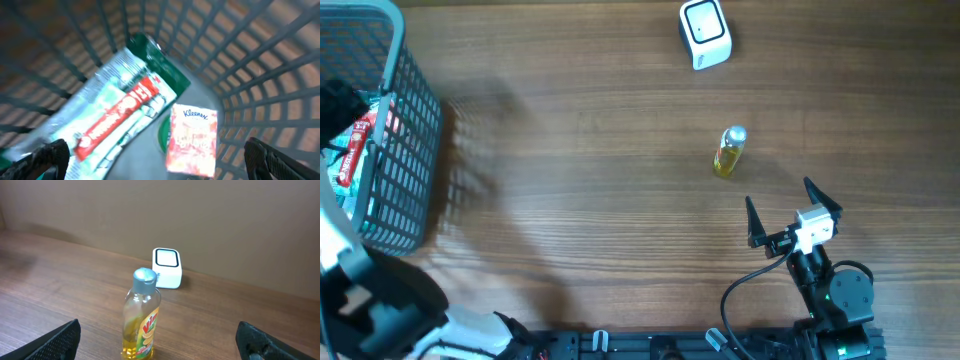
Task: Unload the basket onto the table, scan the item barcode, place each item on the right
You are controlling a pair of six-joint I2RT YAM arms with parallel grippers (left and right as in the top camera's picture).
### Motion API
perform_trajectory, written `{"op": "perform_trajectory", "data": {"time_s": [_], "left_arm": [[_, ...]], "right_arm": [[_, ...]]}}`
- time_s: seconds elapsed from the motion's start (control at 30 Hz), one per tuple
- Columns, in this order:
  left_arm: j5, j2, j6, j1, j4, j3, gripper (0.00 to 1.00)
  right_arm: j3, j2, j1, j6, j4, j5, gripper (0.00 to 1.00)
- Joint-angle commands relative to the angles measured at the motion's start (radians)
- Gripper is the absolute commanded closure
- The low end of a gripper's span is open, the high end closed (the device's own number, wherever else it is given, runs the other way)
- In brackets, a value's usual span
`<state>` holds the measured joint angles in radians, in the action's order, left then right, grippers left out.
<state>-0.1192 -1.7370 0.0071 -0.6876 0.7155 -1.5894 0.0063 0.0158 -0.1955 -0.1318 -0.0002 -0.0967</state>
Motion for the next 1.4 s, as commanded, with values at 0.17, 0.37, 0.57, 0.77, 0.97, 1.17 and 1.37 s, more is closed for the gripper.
{"op": "perform_trajectory", "data": {"time_s": [0.17, 0.37, 0.57, 0.77, 0.97, 1.17, 1.37], "left_arm": [[-0.124, -0.168, 0.155, 0.039, -0.008, 0.0, 0.0], [-0.045, -0.19, 0.145, 0.087, -0.026, 0.0, 0.0], [-0.044, -0.279, 0.143, 0.089, -0.03, 0.002, 0.0], [-0.048, -0.327, 0.143, 0.089, -0.057, 0.002, 0.3], [-0.047, -0.302, 0.143, 0.089, -0.057, -0.002, 0.6], [-0.04, -0.019, 0.143, 0.085, -0.084, -0.009, 0.62], [-0.056, 0.325, 0.034, 0.103, -0.125, -0.009, 0.63]], "right_arm": [[-0.001, -0.005, 0.001, 0.001, 0.005, 0.002, 0.0], [-0.001, -0.005, 0.001, 0.001, 0.005, 0.002, 0.0], [-0.001, -0.005, 0.001, 0.001, 0.005, 0.002, 0.0], [-0.001, -0.005, 0.001, 0.001, 0.005, 0.002, 0.0], [-0.001, -0.005, 0.001, 0.001, 0.005, 0.002, 0.0], [-0.001, -0.005, 0.001, 0.001, 0.005, 0.002, 0.0], [-0.001, -0.005, 0.001, 0.002, 0.005, 0.002, 0.0]]}}
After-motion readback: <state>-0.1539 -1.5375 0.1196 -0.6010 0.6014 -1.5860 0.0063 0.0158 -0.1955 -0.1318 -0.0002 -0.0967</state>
